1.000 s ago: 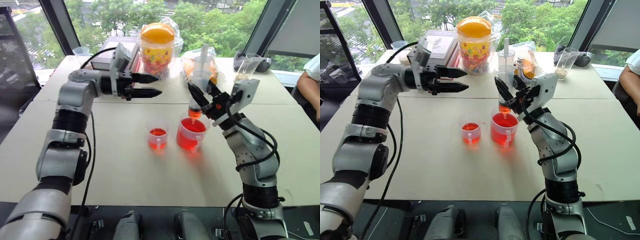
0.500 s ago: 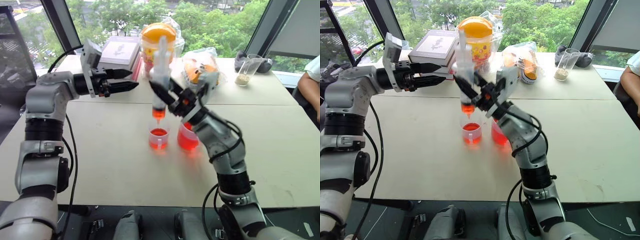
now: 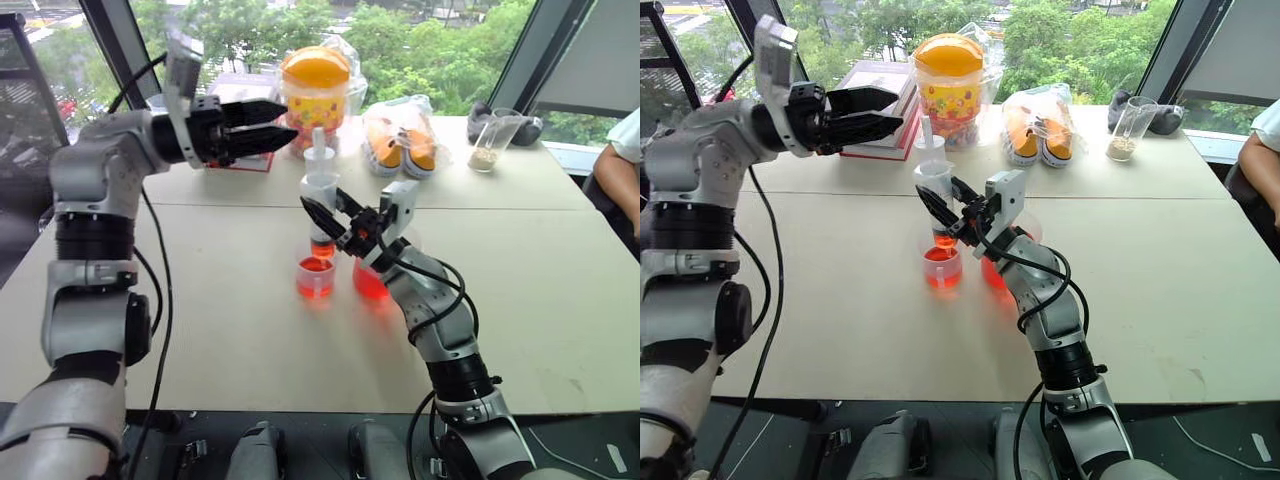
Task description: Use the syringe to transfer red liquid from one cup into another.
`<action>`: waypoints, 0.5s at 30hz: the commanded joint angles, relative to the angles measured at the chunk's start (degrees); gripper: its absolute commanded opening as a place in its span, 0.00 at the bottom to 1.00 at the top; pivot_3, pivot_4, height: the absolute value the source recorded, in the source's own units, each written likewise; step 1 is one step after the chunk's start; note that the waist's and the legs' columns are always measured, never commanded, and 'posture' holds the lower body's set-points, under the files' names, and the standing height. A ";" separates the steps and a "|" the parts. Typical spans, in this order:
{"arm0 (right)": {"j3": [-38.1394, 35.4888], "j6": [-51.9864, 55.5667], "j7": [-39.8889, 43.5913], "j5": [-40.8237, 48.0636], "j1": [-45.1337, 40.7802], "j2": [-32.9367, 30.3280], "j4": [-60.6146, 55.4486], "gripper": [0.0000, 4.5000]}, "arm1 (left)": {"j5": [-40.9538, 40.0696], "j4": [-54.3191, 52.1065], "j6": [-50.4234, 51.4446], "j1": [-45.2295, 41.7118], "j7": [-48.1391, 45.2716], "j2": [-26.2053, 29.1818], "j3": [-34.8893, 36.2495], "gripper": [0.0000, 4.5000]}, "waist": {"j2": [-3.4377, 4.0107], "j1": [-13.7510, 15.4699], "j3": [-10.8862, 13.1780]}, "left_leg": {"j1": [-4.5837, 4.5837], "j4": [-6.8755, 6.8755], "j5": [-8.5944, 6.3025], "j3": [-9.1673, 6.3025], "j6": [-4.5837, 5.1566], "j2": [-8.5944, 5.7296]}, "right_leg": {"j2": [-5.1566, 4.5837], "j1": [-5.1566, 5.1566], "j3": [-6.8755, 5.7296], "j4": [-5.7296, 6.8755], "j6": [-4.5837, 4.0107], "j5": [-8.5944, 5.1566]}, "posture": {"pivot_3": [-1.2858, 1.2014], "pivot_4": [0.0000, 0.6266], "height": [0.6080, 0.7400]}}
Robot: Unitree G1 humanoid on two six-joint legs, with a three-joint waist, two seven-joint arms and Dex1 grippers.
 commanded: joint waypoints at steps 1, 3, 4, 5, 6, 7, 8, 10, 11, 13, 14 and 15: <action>0.12 -1.46 0.36 -0.36 -1.11 0.39 -1.90 0.31 | 1.81 3.10 -4.25 -3.12 -2.02 -1.53 -1.46 0.69 | 0.00 -0.01 0.00 | 0.00 0.00 0.00 0.00 0.00 0.00 | 0.00 0.00 0.00 0.00 0.00 0.00 | 0.52 0.24 1.00; 0.06 -1.32 0.35 -0.47 -1.32 0.38 -2.26 0.31 | 3.04 4.91 -6.36 -3.85 -3.12 -2.64 -2.54 0.69 | 0.00 -0.01 0.00 | 0.00 -0.01 0.00 0.00 0.00 0.00 | 0.01 -0.01 0.00 0.00 0.00 0.00 | 0.52 0.24 1.00; 0.01 -1.21 0.34 -0.50 -1.44 0.39 -2.42 0.31 | 3.49 5.74 -7.26 -4.17 -3.46 -3.13 -2.85 0.69 | 0.00 -0.05 0.00 | 0.00 -0.01 0.00 0.00 0.00 0.00 | 0.01 -0.02 0.00 0.00 0.00 0.00 | 0.52 0.24 1.00; -0.04 -1.11 0.35 -0.50 -1.55 0.37 -2.60 0.31 | 3.84 6.66 -8.10 -4.57 -3.70 -3.82 -3.06 0.69 | 0.00 -0.11 0.00 | 0.00 -0.01 0.00 0.01 0.00 0.00 | 0.01 -0.02 0.00 -0.01 0.00 0.00 | 0.52 0.24 1.00; -0.08 -1.05 0.40 -0.50 -1.67 0.32 -2.71 0.31 | 4.10 7.51 -8.83 -4.98 -3.96 -4.42 -3.25 0.69 | 0.00 -0.11 0.00 | 0.00 -0.02 0.00 0.01 0.00 0.00 | 0.01 -0.02 0.00 -0.01 0.00 0.00 | 0.52 0.24 1.00; -0.09 -0.98 0.43 -0.49 -1.73 0.28 -2.83 0.31 | 4.29 8.26 -9.28 -5.38 -4.33 -5.07 -3.44 0.69 | 0.00 -0.10 0.00 | 0.00 -0.02 0.00 0.01 0.00 0.00 | 0.01 -0.02 0.00 -0.01 0.00 0.00 | 0.52 0.24 1.00; -0.07 -0.91 0.43 -0.49 -1.74 0.27 -2.94 0.31 | 4.43 8.89 -9.58 -5.72 -4.74 -5.63 -3.55 0.69 | 0.00 -0.09 0.00 | 0.00 -0.02 0.00 0.01 0.00 0.00 | 0.01 -0.02 0.00 -0.01 0.00 0.00 | 0.52 0.24 1.00; 0.09 -0.81 0.59 -0.58 -1.74 0.17 -3.08 0.31 | 4.78 10.20 -10.32 -6.32 -5.46 -6.57 -3.76 0.64 | 0.00 -0.13 0.00 | 0.00 -0.02 0.00 0.00 0.00 0.00 | 0.01 -0.02 0.00 -0.01 0.00 0.00 | 0.52 0.24 1.00; 0.11 -0.77 0.60 -0.59 -1.72 0.16 -3.09 0.31 | 4.86 10.67 -10.59 -6.51 -5.94 -6.86 -3.85 0.58 | 0.00 -0.11 0.00 | 0.00 -0.02 0.00 0.01 0.00 0.00 | 0.01 -0.02 0.01 -0.01 0.00 0.00 | 0.52 0.24 1.00; 0.07 -0.65 0.67 -0.55 -1.67 0.10 -3.19 0.31 | 4.74 11.18 -10.46 -6.78 -6.85 -7.23 -3.78 0.42 | 0.00 -0.10 0.00 | 0.00 -0.02 0.00 0.01 0.00 0.00 | 0.01 -0.02 0.01 -0.01 0.00 0.00 | 0.52 0.24 1.00; 0.08 -0.56 0.64 -0.54 -1.66 0.13 -3.28 0.31 | 4.61 11.04 -10.21 -6.75 -7.55 -7.24 -3.77 0.31 | 0.00 -0.10 0.00 | 0.00 -0.02 0.00 0.00 0.00 0.00 | 0.01 -0.02 0.01 -0.01 0.00 0.00 | 0.52 0.24 1.00; 0.15 -0.46 0.59 -0.56 -1.70 0.21 -3.41 0.31 | 4.54 10.74 -9.91 -6.62 -8.29 -7.14 -3.83 0.21 | 0.00 -0.12 0.00 | 0.00 -0.02 0.00 0.00 0.00 0.00 | 0.01 -0.02 0.01 -0.01 0.00 0.00 | 0.52 0.24 1.00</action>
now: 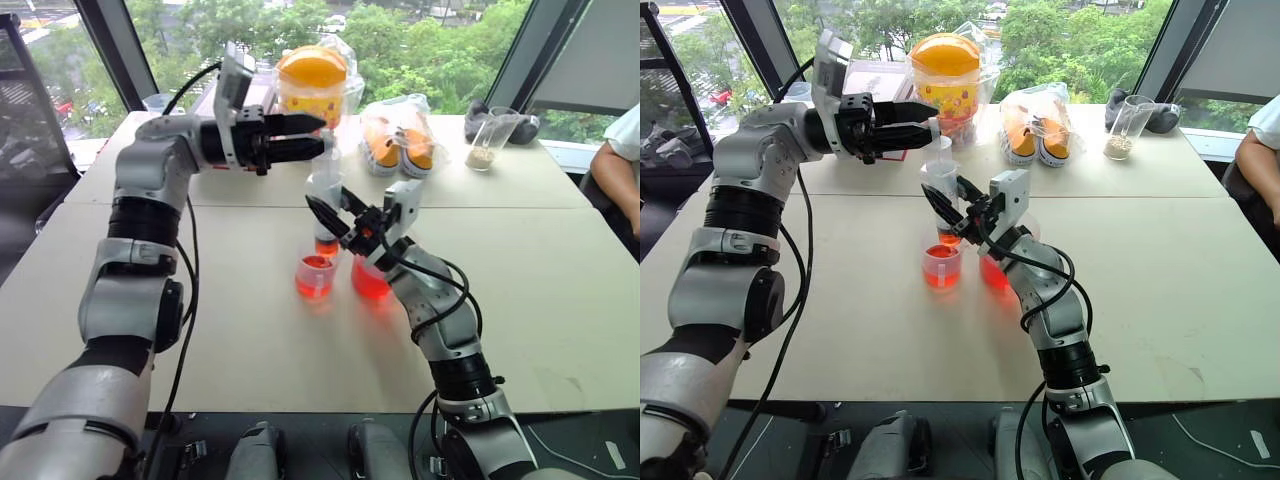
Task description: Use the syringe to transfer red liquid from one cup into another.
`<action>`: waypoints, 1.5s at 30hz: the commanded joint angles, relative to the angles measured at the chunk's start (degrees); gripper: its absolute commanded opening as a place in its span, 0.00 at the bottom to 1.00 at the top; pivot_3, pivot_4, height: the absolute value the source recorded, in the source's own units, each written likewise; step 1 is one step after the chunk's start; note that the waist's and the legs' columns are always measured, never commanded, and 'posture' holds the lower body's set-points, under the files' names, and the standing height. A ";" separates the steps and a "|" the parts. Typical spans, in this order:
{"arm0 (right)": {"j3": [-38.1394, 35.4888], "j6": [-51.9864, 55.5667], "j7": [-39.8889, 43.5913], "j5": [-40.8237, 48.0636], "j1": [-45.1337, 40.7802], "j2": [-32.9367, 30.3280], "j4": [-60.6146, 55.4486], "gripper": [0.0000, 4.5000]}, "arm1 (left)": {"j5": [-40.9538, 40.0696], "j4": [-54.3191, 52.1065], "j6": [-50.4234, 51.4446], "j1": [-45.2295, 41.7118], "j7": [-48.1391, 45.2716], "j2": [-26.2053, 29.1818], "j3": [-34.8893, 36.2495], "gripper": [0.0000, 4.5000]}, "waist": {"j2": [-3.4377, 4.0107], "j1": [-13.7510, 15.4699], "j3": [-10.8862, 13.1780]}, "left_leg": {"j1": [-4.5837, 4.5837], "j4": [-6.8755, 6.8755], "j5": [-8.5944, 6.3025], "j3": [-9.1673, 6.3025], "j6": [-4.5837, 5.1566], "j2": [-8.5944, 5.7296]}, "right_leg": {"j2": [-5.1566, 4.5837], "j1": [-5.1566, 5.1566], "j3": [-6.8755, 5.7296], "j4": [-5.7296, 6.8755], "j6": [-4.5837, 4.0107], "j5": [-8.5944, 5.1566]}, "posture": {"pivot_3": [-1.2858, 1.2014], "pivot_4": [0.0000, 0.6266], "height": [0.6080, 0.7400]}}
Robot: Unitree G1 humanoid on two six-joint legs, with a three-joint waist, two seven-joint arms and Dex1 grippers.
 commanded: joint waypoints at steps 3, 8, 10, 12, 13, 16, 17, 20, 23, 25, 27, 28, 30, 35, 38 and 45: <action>0.78 -0.14 0.21 0.77 -2.11 1.01 -4.46 0.31 | 0.36 -1.76 0.69 -0.87 -3.45 0.00 -1.07 0.01 | 0.00 -0.14 0.00 | 0.00 0.00 0.00 0.00 0.00 0.01 | 0.01 0.00 0.00 0.00 0.00 0.00 | 0.52 0.24 1.00; 0.46 3.00 -0.59 2.66 -3.66 1.79 -7.25 0.31 | 0.61 -3.64 1.69 0.20 -5.86 0.72 -1.72 0.01 | 0.00 -0.07 0.00 | 0.00 0.00 0.00 -0.01 0.00 0.01 | 0.00 0.00 0.00 0.00 0.00 0.00 | 0.52 0.24 1.00; -0.05 4.47 -1.15 3.65 -4.66 2.27 -8.34 0.31 | 1.04 -3.79 1.35 0.47 -5.81 0.76 -1.89 0.01 | 0.00 -0.06 0.00 | 0.00 0.00 0.00 -0.01 0.00 0.01 | 0.00 0.00 0.00 0.00 0.00 0.00 | 0.52 0.24 1.00; -0.51 5.49 -1.63 4.29 -5.48 2.61 -8.91 0.31 | 1.47 -3.89 1.21 0.70 -5.98 0.85 -2.22 0.01 | 0.00 -0.07 0.00 | 0.00 0.00 0.00 -0.01 0.00 0.01 | 0.00 0.00 0.00 0.01 0.00 0.00 | 0.52 0.24 1.00; -0.91 5.99 -1.97 4.64 -6.32 2.80 -8.97 0.31 | 1.74 -3.99 0.93 0.99 -6.12 0.82 -2.50 0.01 | 0.00 -0.05 0.00 | 0.00 0.00 0.00 -0.01 0.00 0.01 | 0.00 0.00 0.00 0.01 0.00 0.00 | 0.52 0.24 1.00; -1.82 7.00 -2.57 5.38 -8.10 2.99 -9.00 0.31 | 2.20 -4.33 0.53 1.71 -6.33 0.62 -3.10 0.01 | 0.00 -0.06 0.00 | 0.00 0.00 0.00 -0.01 0.00 0.01 | 0.00 0.00 0.00 0.01 0.00 0.00 | 0.52 0.24 1.00; -2.17 7.29 -2.75 5.58 -8.64 2.98 -8.95 0.31 | 2.34 -4.53 0.47 2.03 -6.38 0.52 -3.30 0.01 | 0.00 -0.05 0.00 | 0.00 0.00 0.00 -0.01 0.00 0.01 | 0.00 0.00 0.00 0.01 0.00 0.00 | 0.52 0.24 1.00; -3.04 8.18 -3.17 6.05 -9.75 2.77 -8.94 0.31 | 2.73 -5.48 0.43 3.40 -6.64 0.22 -3.97 0.01 | 0.00 -0.05 0.00 | 0.00 0.00 0.00 -0.01 0.00 0.01 | 0.00 0.00 0.00 0.01 0.00 0.00 | 0.52 0.24 1.00; -3.82 9.36 -3.71 6.63 -10.35 2.38 -9.49 0.31 | 2.80 -7.08 1.07 4.96 -6.60 0.01 -4.46 0.01 | 0.00 -0.05 0.00 | 0.00 0.00 0.00 -0.01 0.00 0.01 | 0.00 0.00 0.00 0.00 0.00 0.00 | 0.52 0.24 1.00; -4.38 10.38 -4.29 7.32 -10.71 2.33 -10.32 0.31 | 2.75 -8.36 1.51 6.04 -6.57 0.06 -4.76 0.01 | 0.00 -0.06 0.00 | 0.00 0.00 0.00 -0.01 0.00 0.01 | 0.00 0.00 0.00 0.01 0.00 0.00 | 0.52 0.24 1.00; -4.84 11.65 -4.81 8.03 -11.26 2.22 -11.25 0.31 | 2.89 -9.29 1.86 7.05 -6.55 0.17 -5.15 0.01 | 0.00 -0.05 0.00 | 0.00 0.00 0.00 -0.01 0.00 0.01 | 0.00 0.00 0.00 0.01 0.00 0.00 | 0.52 0.24 1.00; -5.10 12.31 -5.07 8.42 -11.60 2.21 -11.68 0.31 | 2.96 -9.75 2.04 7.51 -6.59 0.28 -5.37 0.01 | 0.00 -0.05 0.00 | 0.00 0.00 0.00 -0.01 0.00 0.01 | 0.00 0.00 0.00 0.01 0.00 0.00 | 0.52 0.24 1.00; -5.56 13.40 -5.47 9.16 -12.09 2.28 -12.31 0.31 | 2.99 -10.49 2.26 8.21 -6.65 0.48 -5.63 0.01 | 0.00 -0.13 0.00 | 0.00 0.00 0.00 -0.02 0.00 0.01 | 0.00 0.00 0.00 0.01 0.00 0.00 | 0.52 0.24 1.00; -5.71 14.69 -5.64 9.84 -12.07 1.87 -12.74 0.31 | 2.86 -10.58 2.28 7.76 -5.96 1.31 -4.88 0.01 | 0.00 -0.05 0.00 | 0.00 0.00 0.00 -0.02 0.00 0.01 | 0.00 0.00 0.00 0.01 0.00 0.00 | 0.52 0.24 1.00; -5.16 14.67 -5.20 9.62 -10.39 1.59 -12.55 0.31 | 2.08 -9.83 3.95 5.74 -4.88 2.83 -2.95 0.01 | 0.00 -0.03 0.00 | 0.00 0.00 0.00 -0.01 0.00 0.01 | 0.00 0.00 0.00 0.01 0.00 0.00 | 0.52 0.24 1.00; -4.05 14.19 -4.38 8.86 -7.69 1.03 -11.80 0.31 | 0.49 -9.29 8.71 4.44 -4.34 8.64 0.15 0.42 | 0.00 -0.19 0.00 | 0.00 0.00 0.00 -0.02 0.00 0.01 | 0.00 -0.01 0.00 0.02 0.00 0.00 | 0.52 0.24 1.00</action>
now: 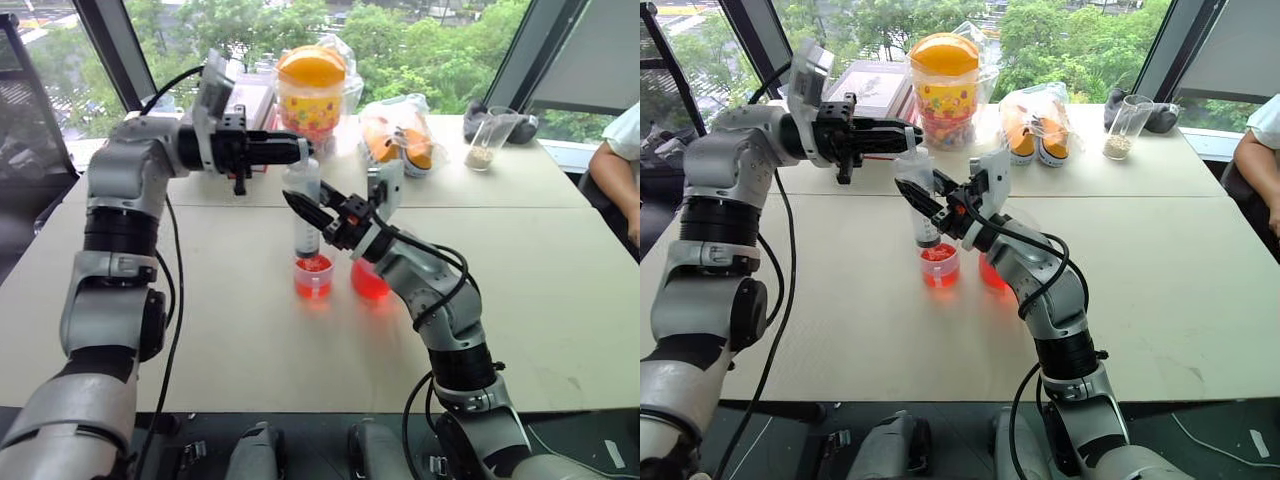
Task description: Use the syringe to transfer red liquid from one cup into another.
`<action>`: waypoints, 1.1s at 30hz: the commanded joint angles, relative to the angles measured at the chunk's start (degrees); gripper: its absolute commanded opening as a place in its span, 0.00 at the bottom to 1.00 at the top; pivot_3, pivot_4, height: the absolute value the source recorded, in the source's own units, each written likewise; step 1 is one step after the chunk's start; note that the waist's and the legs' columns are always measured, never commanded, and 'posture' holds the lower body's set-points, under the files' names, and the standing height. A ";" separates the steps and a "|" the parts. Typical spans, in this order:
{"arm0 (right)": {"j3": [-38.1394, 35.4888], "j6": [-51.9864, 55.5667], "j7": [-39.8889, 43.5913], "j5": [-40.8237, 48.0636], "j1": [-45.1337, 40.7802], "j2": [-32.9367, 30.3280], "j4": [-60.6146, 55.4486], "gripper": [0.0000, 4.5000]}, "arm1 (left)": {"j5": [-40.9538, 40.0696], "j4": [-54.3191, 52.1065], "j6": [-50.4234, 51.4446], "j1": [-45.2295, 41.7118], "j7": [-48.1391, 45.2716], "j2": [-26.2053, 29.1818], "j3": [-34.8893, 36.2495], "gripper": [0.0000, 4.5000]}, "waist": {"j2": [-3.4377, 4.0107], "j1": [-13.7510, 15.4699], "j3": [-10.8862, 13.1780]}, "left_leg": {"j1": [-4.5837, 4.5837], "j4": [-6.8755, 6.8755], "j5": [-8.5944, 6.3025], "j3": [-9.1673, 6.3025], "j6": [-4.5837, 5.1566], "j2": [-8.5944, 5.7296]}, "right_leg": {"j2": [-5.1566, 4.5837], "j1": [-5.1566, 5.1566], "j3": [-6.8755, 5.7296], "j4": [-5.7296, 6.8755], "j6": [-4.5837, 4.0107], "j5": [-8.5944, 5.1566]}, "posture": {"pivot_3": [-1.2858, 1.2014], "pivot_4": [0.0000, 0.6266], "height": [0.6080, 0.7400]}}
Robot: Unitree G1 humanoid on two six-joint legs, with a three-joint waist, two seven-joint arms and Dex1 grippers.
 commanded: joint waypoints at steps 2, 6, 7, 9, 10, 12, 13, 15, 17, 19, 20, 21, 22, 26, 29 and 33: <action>-2.52 -3.39 0.04 1.26 -2.25 0.21 -4.44 0.31 | -0.29 -0.57 2.11 0.59 -0.71 3.79 0.67 0.63 | 0.00 0.01 0.00 | 0.00 0.00 0.00 -0.01 0.00 0.01 | 0.01 0.00 0.00 0.00 0.00 0.00 | 0.52 0.24 1.00; -2.58 -3.56 0.38 1.15 -1.38 -0.14 -4.07 0.31 | -0.64 -2.32 1.26 2.79 -0.20 6.01 1.68 1.00 | 0.00 0.06 0.00 | 0.00 -0.01 0.00 -0.02 0.00 0.02 | 0.01 -0.01 -0.01 0.00 0.00 0.00 | 0.52 0.24 1.00; -2.59 -3.53 0.39 1.18 -1.27 -0.18 -4.03 0.31 | -0.92 -2.99 1.59 3.55 -0.41 6.48 1.68 1.00 | 0.00 0.07 0.00 | 0.00 -0.01 0.00 -0.02 0.00 0.02 | 0.01 -0.01 -0.01 0.00 0.00 0.00 | 0.52 0.24 1.00; -2.81 -2.98 0.16 1.48 -1.26 -0.30 -4.31 0.31 | -1.78 -5.70 2.78 6.08 -0.83 7.58 1.71 1.00 | 0.00 0.08 0.00 | 0.00 -0.01 0.00 0.01 0.00 0.01 | -0.02 0.00 0.00 0.00 0.00 0.00 | 0.52 0.24 1.00; -3.32 -2.36 -0.28 2.01 -1.52 -0.32 -4.64 0.31 | -2.19 -7.27 3.12 7.50 -0.95 7.93 1.72 1.00 | 0.00 0.08 0.00 | 0.00 0.00 0.00 0.01 0.00 0.01 | -0.02 0.00 0.00 -0.01 0.00 0.00 | 0.52 0.24 1.00; -5.93 0.73 -2.59 4.70 -3.34 -0.50 -5.75 0.31 | -2.87 -10.09 3.39 10.18 -0.80 8.14 1.55 1.00 | 0.00 0.12 0.00 | 0.00 0.00 0.00 0.01 0.00 0.01 | -0.03 0.00 0.00 -0.01 0.00 0.00 | 0.52 0.24 1.00; -7.33 2.39 -3.84 6.04 -4.30 -0.96 -6.25 0.31 | -3.14 -11.26 3.46 11.14 -0.35 7.99 1.45 1.00 | 0.00 0.18 0.00 | 0.00 -0.01 0.00 0.01 0.00 0.01 | -0.03 0.00 0.00 0.00 0.00 0.00 | 0.52 0.24 1.00; -12.80 7.21 -8.31 12.08 -7.20 -1.93 -7.01 0.31 | -3.60 -13.31 4.22 12.43 0.79 7.33 1.30 1.00 | 0.00 0.32 0.00 | 0.00 0.01 0.00 0.02 -0.01 0.02 | -0.04 0.00 0.00 0.01 -0.01 0.00 | 0.52 0.24 1.00; -18.71 15.02 -13.13 16.70 -11.44 -6.63 -6.00 0.31 | -4.01 -15.43 4.65 13.79 1.70 6.62 1.00 1.00 | 0.00 0.58 0.00 | -0.02 0.03 0.00 0.02 -0.01 0.01 | -0.07 0.01 0.00 0.00 -0.02 0.00 | 0.52 0.24 1.00; -23.13 22.85 -16.76 19.71 -15.29 -12.62 -3.36 0.31 | -4.46 -17.09 5.10 14.98 2.26 6.09 0.69 1.00 | 0.00 0.62 0.00 | -0.03 0.04 0.00 0.03 0.00 -0.01 | -0.13 0.03 -0.01 -0.04 -0.04 -0.01 | 0.52 0.24 1.00; -25.09 27.11 -18.33 21.59 -17.11 -15.48 -1.65 0.31 | -4.62 -17.70 5.11 15.47 2.56 5.84 0.61 1.00 | 0.00 0.58 0.00 | -0.03 0.03 0.00 0.05 0.00 -0.02 | -0.15 0.03 0.00 -0.06 -0.05 -0.01 | 0.52 0.24 1.00; -27.53 33.13 -20.62 23.62 -19.59 -18.79 1.26 0.31 | -4.60 -18.18 4.70 15.99 3.07 5.45 0.51 1.00 | 0.00 0.49 0.00 | -0.03 0.02 -0.01 0.05 0.01 -0.02 | -0.15 0.03 0.00 -0.07 -0.05 -0.01 | 0.52 0.24 1.00; -29.07 39.28 -22.18 23.66 -22.28 -23.06 4.95 0.31 | -4.86 -18.70 4.82 16.49 3.63 5.05 0.47 1.00 | 0.01 0.47 0.01 | -0.03 0.00 -0.02 0.06 0.02 -0.02 | -0.15 0.02 0.00 -0.08 -0.05 -0.01 | 0.52 0.24 1.00; -25.64 61.25 -22.04 19.53 -27.52 -36.05 18.82 0.31 | -5.64 -21.02 4.99 18.40 4.50 3.98 0.34 1.00 | 0.00 0.32 0.00 | -0.03 -0.12 -0.02 0.10 0.03 -0.01 | -0.14 -0.08 0.05 -0.08 -0.21 -0.10 | 0.52 0.24 1.00; -20.73 65.57 -17.74 17.86 -24.26 -40.04 23.50 0.31 | -5.80 -22.32 4.40 19.70 5.45 3.05 0.01 1.00 | 0.01 -0.17 -0.01 | -0.02 -0.22 -0.04 0.10 0.07 0.01 | -0.09 -0.10 0.10 -0.17 -0.22 -0.10 | 0.52 0.24 1.00; -14.98 61.83 -12.18 13.86 -19.50 -41.24 27.79 0.31 | -6.48 -24.66 4.99 21.35 6.49 2.44 -0.08 1.00 | 0.04 -0.71 0.01 | -0.03 -0.21 -0.05 0.10 0.09 0.00 | -0.05 -0.10 0.13 -0.18 -0.04 -0.01 | 0.52 0.24 1.00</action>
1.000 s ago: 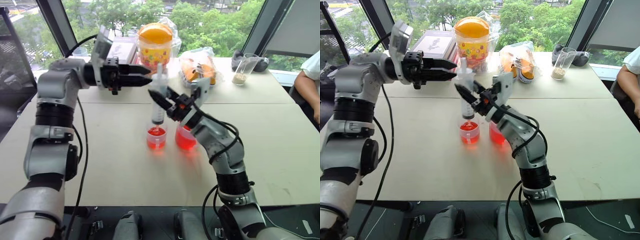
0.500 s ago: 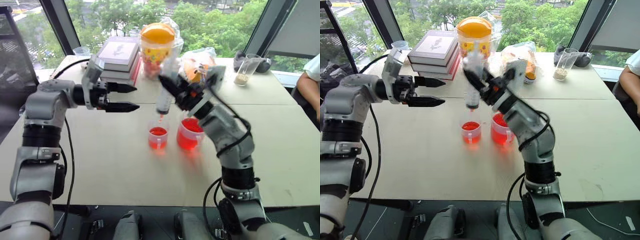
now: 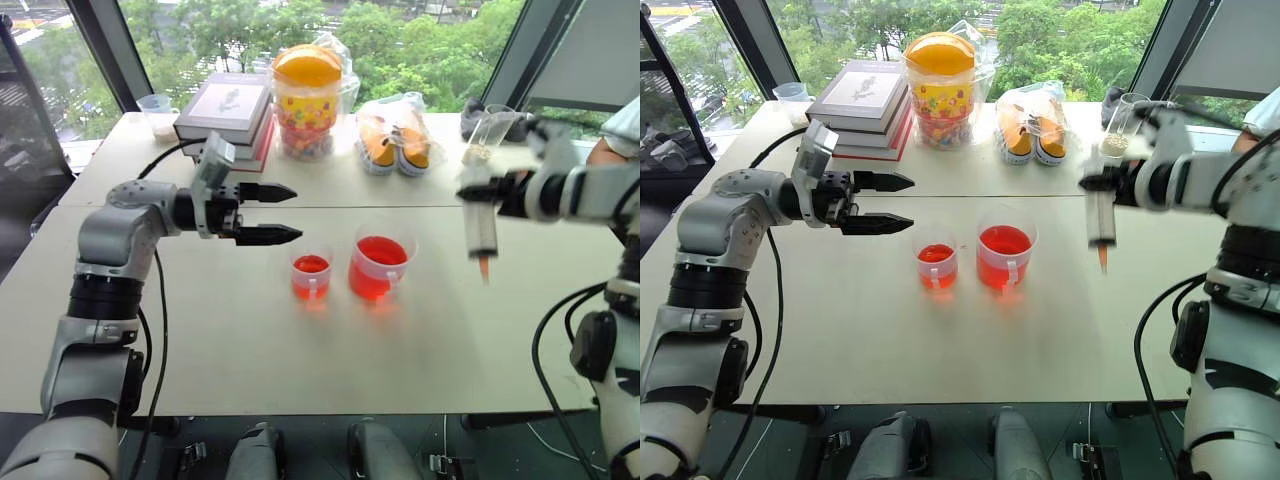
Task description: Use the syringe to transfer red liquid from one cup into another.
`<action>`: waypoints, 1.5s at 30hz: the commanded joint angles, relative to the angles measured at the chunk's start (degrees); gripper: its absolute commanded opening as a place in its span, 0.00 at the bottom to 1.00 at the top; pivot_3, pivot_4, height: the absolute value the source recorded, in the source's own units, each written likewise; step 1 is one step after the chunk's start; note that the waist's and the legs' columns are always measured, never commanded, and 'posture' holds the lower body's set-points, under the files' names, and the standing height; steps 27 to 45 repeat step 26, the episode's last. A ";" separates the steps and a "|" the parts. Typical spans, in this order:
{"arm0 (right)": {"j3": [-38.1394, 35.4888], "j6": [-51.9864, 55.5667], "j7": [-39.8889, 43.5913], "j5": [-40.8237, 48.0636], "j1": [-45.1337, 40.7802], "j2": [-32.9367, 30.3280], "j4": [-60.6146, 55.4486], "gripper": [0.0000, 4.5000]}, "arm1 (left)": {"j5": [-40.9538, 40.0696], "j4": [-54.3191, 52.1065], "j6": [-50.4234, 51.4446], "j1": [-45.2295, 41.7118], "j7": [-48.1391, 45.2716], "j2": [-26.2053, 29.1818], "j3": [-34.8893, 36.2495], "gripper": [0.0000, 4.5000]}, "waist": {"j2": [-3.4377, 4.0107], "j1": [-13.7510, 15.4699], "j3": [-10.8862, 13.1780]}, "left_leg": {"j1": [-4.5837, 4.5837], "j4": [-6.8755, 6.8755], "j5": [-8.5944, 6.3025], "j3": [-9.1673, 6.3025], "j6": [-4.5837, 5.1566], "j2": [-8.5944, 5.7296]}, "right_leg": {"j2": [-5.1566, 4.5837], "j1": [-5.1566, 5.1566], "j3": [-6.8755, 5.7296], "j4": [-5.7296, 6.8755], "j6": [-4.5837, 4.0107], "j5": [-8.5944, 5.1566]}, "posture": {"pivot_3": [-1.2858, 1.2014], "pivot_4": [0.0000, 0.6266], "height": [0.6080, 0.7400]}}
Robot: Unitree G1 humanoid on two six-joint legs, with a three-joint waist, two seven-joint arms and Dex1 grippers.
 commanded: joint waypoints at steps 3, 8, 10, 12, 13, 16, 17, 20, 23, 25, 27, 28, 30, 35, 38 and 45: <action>7.18 -7.19 7.39 -6.46 2.05 -1.20 6.59 0.31 | -2.50 -4.84 1.66 1.64 2.09 0.17 0.94 1.00 | 0.02 -0.48 0.01 | -0.03 0.06 0.00 0.00 0.00 -0.01 | -0.01 0.00 0.01 -0.01 0.01 0.01 | 0.52 0.24 1.00; 12.11 -12.52 13.46 -11.58 2.31 -1.36 11.63 0.31 | -3.83 -8.49 3.83 3.82 3.03 1.76 0.90 1.00 | 0.01 -0.66 0.01 | -0.03 0.11 0.00 0.00 0.00 -0.01 | 0.00 0.02 0.02 -0.01 0.02 0.01 | 0.52 0.24 1.00; 12.45 -13.64 15.64 -12.50 2.33 -1.21 12.55 0.54 | -4.29 -9.51 4.46 4.48 3.36 2.27 0.78 1.00 | 0.02 -0.65 0.01 | -0.03 0.10 0.00 -0.01 0.00 -0.01 | 0.01 0.01 0.01 0.00 0.03 0.01 | 0.52 0.24 1.00; 12.54 -13.64 17.21 -13.07 2.60 -1.50 11.65 0.75 | -4.59 -10.26 5.00 4.96 3.64 2.76 0.64 1.00 | 0.02 -0.62 0.01 | -0.03 0.09 0.00 -0.01 0.00 -0.01 | 0.02 0.01 0.01 0.00 0.03 0.01 | 0.52 0.24 1.00; 12.60 -13.61 17.48 -13.58 2.84 -1.88 10.49 0.87 | -4.74 -10.50 5.22 5.10 3.79 2.97 0.61 1.00 | 0.01 -0.61 0.01 | -0.03 0.10 0.00 -0.01 0.00 -0.01 | 0.02 0.01 0.01 0.00 0.03 0.01 | 0.52 0.24 1.00; 10.65 -11.60 19.04 -12.56 4.09 -4.62 2.19 0.99 | -5.30 -11.46 6.02 5.63 4.06 3.72 0.80 1.00 | 0.03 -0.47 0.02 | -0.03 0.10 0.00 0.00 0.00 -0.01 | 0.01 0.01 0.01 -0.01 0.03 0.01 | 0.52 0.24 1.00; 9.61 -10.78 20.08 -11.48 5.06 -6.15 -2.05 0.99 | -5.50 -11.84 6.27 5.89 4.17 4.03 0.88 1.00 | 0.04 -0.38 0.02 | -0.04 0.09 0.00 0.00 0.00 -0.01 | 0.00 0.01 0.01 -0.01 0.03 0.01 | 0.52 0.24 1.00; 3.19 -8.52 24.36 -5.84 10.63 -11.62 -19.08 0.99 | -6.42 -12.83 7.10 6.74 4.57 5.18 1.44 1.00 | 0.04 0.09 0.03 | -0.06 0.05 0.00 -0.02 0.00 0.00 | -0.01 -0.02 -0.02 -0.02 0.04 0.00 | 0.52 0.24 1.00; -8.11 -5.73 29.19 2.58 16.55 -13.87 -33.82 0.99 | -7.13 -13.27 8.19 7.26 4.75 6.45 1.88 1.00 | 0.04 0.67 0.02 | -0.06 0.03 -0.01 -0.05 0.00 0.02 | 0.01 -0.01 -0.04 -0.06 0.05 -0.01 | 0.52 0.24 1.00; -15.21 -4.33 31.33 6.93 20.31 -14.22 -40.43 0.99 | -7.60 -13.28 8.70 7.37 4.87 7.09 2.07 1.00 | 0.02 0.86 0.02 | -0.02 0.04 -0.01 -0.05 0.00 0.03 | 0.02 0.02 -0.04 -0.05 0.05 -0.01 | 0.52 0.24 1.00; -18.36 -3.40 32.20 8.76 22.53 -14.44 -43.21 0.99 | -7.77 -13.24 8.97 7.40 5.06 7.36 2.14 1.00 | 0.02 0.86 0.02 | -0.01 0.04 -0.01 -0.08 0.00 0.03 | 0.02 0.07 -0.06 -0.07 0.03 -0.02 | 0.52 0.24 1.00; -18.36 -3.40 32.20 8.76 22.53 -14.44 -43.21 0.99 | -7.77 -13.24 8.97 7.40 5.06 7.36 2.14 1.00 | 0.02 0.86 0.02 | -0.01 0.04 -0.01 -0.08 0.00 0.03 | 0.02 0.07 -0.06 -0.07 0.03 -0.02 | 0.52 0.24 1.00; -18.36 -3.40 32.20 8.76 22.53 -14.44 -43.21 0.99 | -7.77 -13.24 8.97 7.40 5.06 7.36 2.14 1.00 | 0.02 0.86 0.02 | -0.01 0.04 -0.01 -0.08 0.00 0.03 | 0.02 0.07 -0.06 -0.07 0.03 -0.02 | 0.52 0.24 1.00; -18.36 -3.40 32.20 8.76 22.53 -14.44 -43.21 0.99 | -7.77 -13.24 8.97 7.40 5.06 7.36 2.14 1.00 | 0.02 0.86 0.02 | -0.01 0.04 -0.01 -0.08 0.00 0.03 | 0.02 0.07 -0.06 -0.07 0.03 -0.02 | 0.52 0.24 1.00; -18.36 -3.40 32.20 8.76 22.53 -14.44 -43.21 0.99 | -7.77 -13.24 8.97 7.40 5.06 7.36 2.14 1.00 | 0.02 0.86 0.02 | -0.01 0.04 -0.01 -0.08 0.00 0.03 | 0.02 0.07 -0.06 -0.07 0.03 -0.02 | 0.52 0.24 1.00; -18.36 -3.40 32.20 8.76 22.53 -14.44 -43.21 0.99 | -7.77 -13.24 8.97 7.40 5.06 7.36 2.14 1.00 | 0.02 0.86 0.02 | -0.01 0.04 -0.01 -0.08 0.00 0.03 | 0.02 0.07 -0.06 -0.07 0.03 -0.02 | 0.52 0.24 1.00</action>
